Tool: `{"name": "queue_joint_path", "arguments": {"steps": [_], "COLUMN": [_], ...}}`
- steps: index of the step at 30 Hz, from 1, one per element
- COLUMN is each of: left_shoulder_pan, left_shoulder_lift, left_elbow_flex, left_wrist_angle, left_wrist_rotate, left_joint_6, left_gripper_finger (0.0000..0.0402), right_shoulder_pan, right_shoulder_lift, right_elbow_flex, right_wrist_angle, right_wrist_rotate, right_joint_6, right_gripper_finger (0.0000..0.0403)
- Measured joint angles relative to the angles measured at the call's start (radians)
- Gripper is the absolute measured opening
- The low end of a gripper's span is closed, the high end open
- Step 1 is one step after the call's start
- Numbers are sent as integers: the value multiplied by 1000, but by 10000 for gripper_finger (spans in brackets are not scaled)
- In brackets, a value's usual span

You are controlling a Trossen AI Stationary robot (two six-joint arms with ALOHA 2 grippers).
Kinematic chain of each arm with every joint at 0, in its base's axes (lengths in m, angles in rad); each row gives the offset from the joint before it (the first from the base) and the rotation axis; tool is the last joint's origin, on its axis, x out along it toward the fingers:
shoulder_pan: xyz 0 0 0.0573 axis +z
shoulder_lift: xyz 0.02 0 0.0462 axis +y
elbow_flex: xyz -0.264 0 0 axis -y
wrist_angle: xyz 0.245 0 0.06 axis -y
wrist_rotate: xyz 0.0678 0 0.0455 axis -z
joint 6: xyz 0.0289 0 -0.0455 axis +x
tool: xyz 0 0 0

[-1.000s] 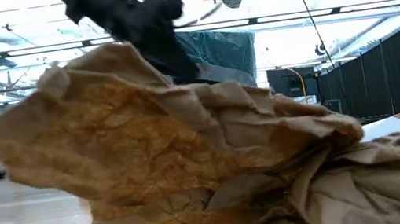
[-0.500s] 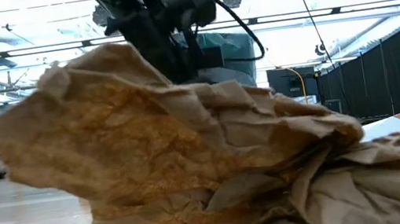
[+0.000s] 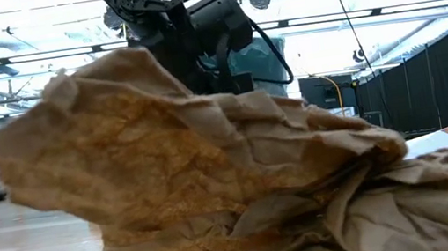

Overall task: Place trash/remove bag and relplace
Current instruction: Put the blue crumpled plastic bag into the trash bin

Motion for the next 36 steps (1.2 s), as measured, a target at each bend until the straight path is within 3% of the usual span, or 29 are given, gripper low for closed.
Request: {"name": "queue_joint_path", "arguments": {"steps": [5,9,18,25,29,32,36], "left_shoulder_pan": [-54,-115,-152,-84,-17,58,203], "left_shoulder_lift": [-24,-79,-339,-558,-645,-674,-684], "left_elbow_flex": [39,96,137,138,139,138,136], "left_wrist_angle": [-107,-186,-284,-229,-202,-192,-205], "left_wrist_rotate": [57,71,13,-26,-15,62,263], "left_joint_6": [-139,-154,-162,-35,64,151,246], "left_gripper_finger": [10,6,4,3,3,3,3], "right_shoulder_pan": [0,0,0,0,0,1,38], "right_shoulder_lift": [6,10,48,61,60,59,57], "right_elbow_flex": [0,0,-1,-126,-232,-320,-433], "right_wrist_angle": [13,18,-6,-12,-2,44,133], "right_wrist_rotate": [0,0,0,-5,-76,-165,-281], "right_joint_6": [0,0,57,145,187,212,273], "right_gripper_finger": [160,160,160,160,160,160,160]}}
